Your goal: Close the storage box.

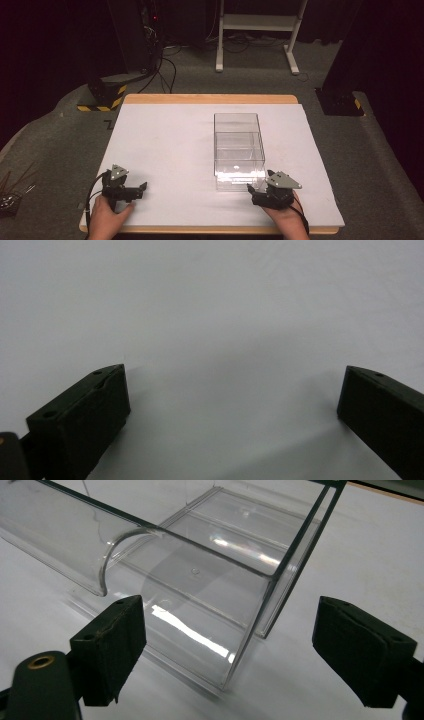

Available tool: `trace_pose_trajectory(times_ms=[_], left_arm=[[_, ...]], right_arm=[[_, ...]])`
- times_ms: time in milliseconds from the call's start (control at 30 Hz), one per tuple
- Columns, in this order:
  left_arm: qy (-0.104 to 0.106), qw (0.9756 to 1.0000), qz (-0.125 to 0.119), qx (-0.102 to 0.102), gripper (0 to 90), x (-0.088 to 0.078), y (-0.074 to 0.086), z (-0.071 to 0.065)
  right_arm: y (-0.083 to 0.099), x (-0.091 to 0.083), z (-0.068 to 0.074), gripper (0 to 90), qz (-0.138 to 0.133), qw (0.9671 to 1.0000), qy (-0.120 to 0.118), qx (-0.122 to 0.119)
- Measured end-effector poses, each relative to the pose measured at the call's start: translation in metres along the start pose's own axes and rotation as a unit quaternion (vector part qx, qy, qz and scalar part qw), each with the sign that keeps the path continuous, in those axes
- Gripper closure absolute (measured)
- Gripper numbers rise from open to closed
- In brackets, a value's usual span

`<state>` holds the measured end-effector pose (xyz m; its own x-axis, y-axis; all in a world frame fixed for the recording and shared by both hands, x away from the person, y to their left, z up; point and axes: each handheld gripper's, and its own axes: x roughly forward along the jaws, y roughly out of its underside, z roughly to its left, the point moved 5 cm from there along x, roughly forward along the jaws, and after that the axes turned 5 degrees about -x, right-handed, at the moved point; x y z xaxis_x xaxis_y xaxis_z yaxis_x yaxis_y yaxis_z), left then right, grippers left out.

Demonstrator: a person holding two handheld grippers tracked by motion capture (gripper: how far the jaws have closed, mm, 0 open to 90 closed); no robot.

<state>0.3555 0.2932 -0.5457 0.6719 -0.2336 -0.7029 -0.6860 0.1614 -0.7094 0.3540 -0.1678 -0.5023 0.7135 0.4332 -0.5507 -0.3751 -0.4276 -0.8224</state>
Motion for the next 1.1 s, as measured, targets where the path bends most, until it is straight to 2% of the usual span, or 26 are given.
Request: trace_pose_trajectory(times_ms=[233,700,767,1100], left_arm=[[0.0,1.0,0.0,0.0,0.6,0.0,0.0,0.0],[0.0,1.0,0.0,0.0,0.6,0.0,0.0,0.0],[0.0,1.0,0.0,0.0,0.6,0.0,0.0,0.0],[0.0,1.0,0.0,0.0,0.6,0.0,0.0,0.0]], right_arm=[[-0.005,0.009,-0.006,14.3,0.002,1.0,0.001,0.007],[-0.01,0.019,-0.014,14.6,0.003,1.0,0.007,0.002],[-0.011,0.022,-0.017,14.6,0.004,0.9999,0.007,0.011],[-0.013,0.031,-0.026,15.0,0.008,0.9996,0.013,0.022]])
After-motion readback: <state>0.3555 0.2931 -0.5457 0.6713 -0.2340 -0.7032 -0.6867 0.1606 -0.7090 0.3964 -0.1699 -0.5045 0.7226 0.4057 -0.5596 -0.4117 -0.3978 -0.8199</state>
